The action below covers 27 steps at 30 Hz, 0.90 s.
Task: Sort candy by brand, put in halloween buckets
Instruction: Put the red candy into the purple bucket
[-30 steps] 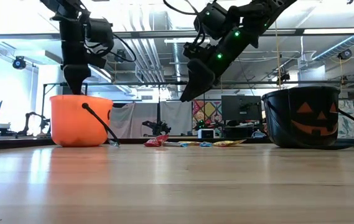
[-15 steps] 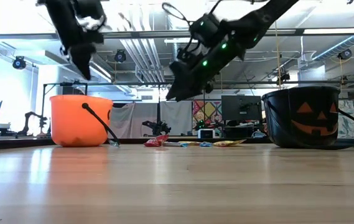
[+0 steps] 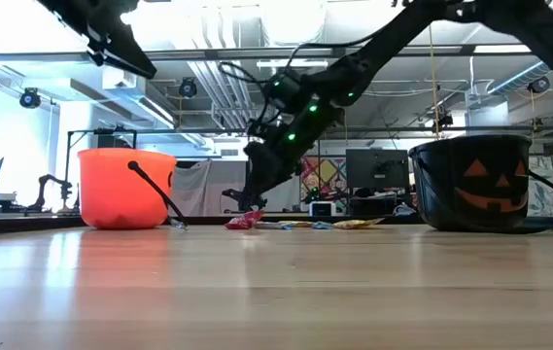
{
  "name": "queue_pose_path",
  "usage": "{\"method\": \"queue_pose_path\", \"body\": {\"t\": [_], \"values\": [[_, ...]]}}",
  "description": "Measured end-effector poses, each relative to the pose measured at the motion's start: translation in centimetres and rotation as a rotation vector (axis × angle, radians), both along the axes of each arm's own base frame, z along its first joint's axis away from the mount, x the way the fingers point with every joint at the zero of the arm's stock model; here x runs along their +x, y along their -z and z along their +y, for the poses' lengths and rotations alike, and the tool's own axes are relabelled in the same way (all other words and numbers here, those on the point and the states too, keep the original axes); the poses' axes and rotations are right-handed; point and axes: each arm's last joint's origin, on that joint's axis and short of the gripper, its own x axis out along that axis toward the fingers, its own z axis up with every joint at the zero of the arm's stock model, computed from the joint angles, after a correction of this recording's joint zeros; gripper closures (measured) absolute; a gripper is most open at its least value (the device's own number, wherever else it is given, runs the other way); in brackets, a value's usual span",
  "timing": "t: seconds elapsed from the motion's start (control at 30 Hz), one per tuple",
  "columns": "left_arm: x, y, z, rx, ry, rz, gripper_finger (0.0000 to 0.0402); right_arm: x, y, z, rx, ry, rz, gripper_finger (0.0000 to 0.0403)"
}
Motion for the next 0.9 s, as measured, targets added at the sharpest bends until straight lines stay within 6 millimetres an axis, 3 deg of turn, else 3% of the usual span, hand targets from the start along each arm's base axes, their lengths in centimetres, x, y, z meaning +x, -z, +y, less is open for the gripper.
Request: {"method": "queue_pose_path", "body": {"t": [0.27,0.5,0.7,0.9], "values": [[0.2,1.5,-1.0,0.002,0.057,-0.034,0.0274,1.1,1.4,-1.1,0.028,0.019,0.068,0.0185],[0.5,2.5,-1.1,0.014,0.071,-0.05,0.0274,0.9,2.7,-1.5,0.072,0.011,0.11,0.0222],[0.8,2.7,-1.0,0.022,0.071,-0.069,0.0274,0.9,2.6,-1.6,0.059,0.005,0.113,0.0282],[1.1,2.9,-0.9,0.018,0.069,-0.066,0.0274,0.4,3.1,-1.5,0.06,-0.039,0.188,0.0377]]}}
